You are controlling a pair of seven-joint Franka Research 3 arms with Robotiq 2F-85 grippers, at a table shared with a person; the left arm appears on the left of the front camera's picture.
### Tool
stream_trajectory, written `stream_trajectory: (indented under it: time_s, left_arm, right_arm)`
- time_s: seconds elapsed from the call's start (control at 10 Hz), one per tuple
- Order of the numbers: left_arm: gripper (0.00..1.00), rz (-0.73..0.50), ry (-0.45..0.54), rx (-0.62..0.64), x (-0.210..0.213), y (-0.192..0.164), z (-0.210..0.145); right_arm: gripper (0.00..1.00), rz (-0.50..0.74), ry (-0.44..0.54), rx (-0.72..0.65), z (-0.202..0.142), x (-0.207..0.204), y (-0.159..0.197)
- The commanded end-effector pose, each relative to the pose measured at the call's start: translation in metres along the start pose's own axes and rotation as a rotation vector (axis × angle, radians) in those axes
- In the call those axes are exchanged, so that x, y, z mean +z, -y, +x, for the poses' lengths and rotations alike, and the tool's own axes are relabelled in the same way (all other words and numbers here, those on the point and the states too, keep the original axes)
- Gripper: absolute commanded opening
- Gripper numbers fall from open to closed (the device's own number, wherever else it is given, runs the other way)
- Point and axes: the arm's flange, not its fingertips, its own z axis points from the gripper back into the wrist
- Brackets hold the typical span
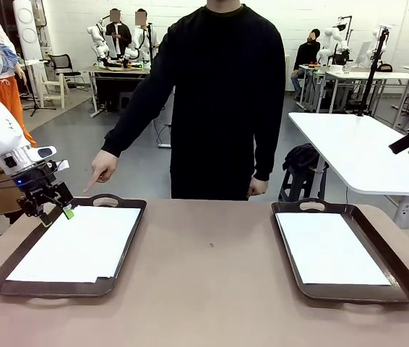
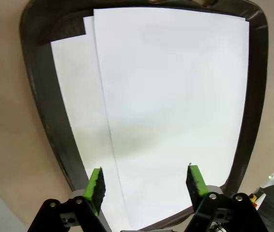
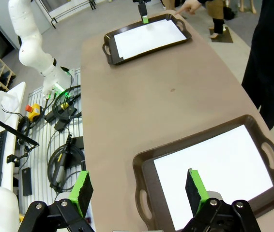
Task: Sort the A4 documents.
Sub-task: Place the A4 Paper in the designated Handle tray.
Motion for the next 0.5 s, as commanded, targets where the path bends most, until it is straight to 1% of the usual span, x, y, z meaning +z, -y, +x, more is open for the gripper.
stream_trajectory:
  time_s: [0.0,0.2,0.3,0.4]
  left_arm:
    - [1.0,0.049,0.009,0.02,0.0047,0.0065,0.0007]
    - [1.0,0.043,0.007,0.034,0.0054,0.0073,0.0008]
    - [1.0,0.064,0.031,0.049,0.0055,0.0089,0.0018]
    - [1.0,0.021,0.006,0.0,0.0029,0.0019,0.001]
  right_arm:
    - [1.0,0.001,0.002,0.003,0.0006,-0.0008,-0.001]
    - [1.0,0.001,0.002,0.003,0.0006,-0.0008,-0.001]
    - [1.0,0.001,0.002,0.003,0.0006,-0.0008,-0.001]
    - [1.0,0.001,0.002,0.003,0.0006,-0.0008,-0.001]
